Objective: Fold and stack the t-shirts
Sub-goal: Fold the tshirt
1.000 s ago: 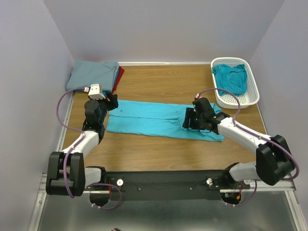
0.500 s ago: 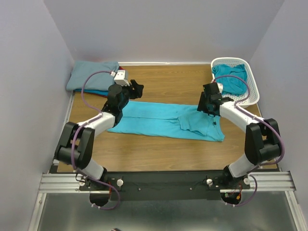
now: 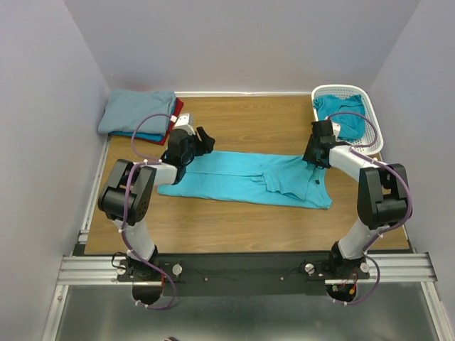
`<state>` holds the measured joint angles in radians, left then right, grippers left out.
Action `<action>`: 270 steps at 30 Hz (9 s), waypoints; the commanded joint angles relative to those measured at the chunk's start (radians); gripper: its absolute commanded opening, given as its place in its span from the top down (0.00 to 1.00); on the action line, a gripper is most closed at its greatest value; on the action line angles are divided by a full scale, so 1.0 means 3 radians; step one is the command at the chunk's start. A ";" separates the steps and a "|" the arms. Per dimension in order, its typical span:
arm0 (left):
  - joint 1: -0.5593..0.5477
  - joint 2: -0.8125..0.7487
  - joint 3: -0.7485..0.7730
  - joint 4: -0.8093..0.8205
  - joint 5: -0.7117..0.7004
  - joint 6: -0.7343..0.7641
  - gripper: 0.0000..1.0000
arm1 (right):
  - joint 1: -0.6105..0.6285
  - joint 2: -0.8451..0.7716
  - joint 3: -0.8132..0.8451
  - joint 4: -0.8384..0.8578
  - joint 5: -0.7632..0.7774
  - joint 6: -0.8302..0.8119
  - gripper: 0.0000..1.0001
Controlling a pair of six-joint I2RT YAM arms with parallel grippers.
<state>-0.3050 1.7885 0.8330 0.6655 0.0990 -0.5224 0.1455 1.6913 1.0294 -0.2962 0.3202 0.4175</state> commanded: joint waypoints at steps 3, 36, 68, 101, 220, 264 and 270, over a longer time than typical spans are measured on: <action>0.0198 0.0067 -0.0260 0.0266 0.0130 -0.0206 0.31 | -0.0076 0.0176 0.0041 0.0215 0.0011 -0.0047 0.41; -0.0170 0.0317 0.0245 -0.1001 -0.0831 -0.0237 0.34 | -0.0188 0.0212 -0.0200 0.0292 0.0073 0.0096 0.87; -0.0635 -0.0112 -0.0097 -0.0771 -0.0933 -0.0007 0.32 | 0.0451 -0.0259 -0.0369 0.0256 -0.0745 0.0280 0.25; -0.1784 -0.1589 -0.1488 -0.1236 -0.1629 -0.1306 0.32 | 0.0359 0.1869 0.2085 -0.0337 -0.1251 -0.0231 0.20; -0.2742 -0.2761 -0.1549 -0.2791 -0.1660 -0.1736 0.25 | 0.2076 -0.2503 -0.1713 -0.1324 -0.1293 0.1712 0.33; -0.2721 -0.2357 -0.1560 -0.2638 -0.1388 -0.1495 0.41 | 0.2562 -0.2150 -0.1979 -0.0930 -0.0894 0.2055 0.90; -0.2726 -0.2336 -0.1519 -0.2622 -0.1307 -0.1470 0.52 | 0.2557 -0.2166 -0.1995 -0.0930 -0.0889 0.2049 0.90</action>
<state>-1.1255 1.0832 0.3614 -0.1215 -0.3206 -0.9752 0.9043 1.0420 0.4454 -0.5850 0.0139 1.0370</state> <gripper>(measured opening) 0.487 0.101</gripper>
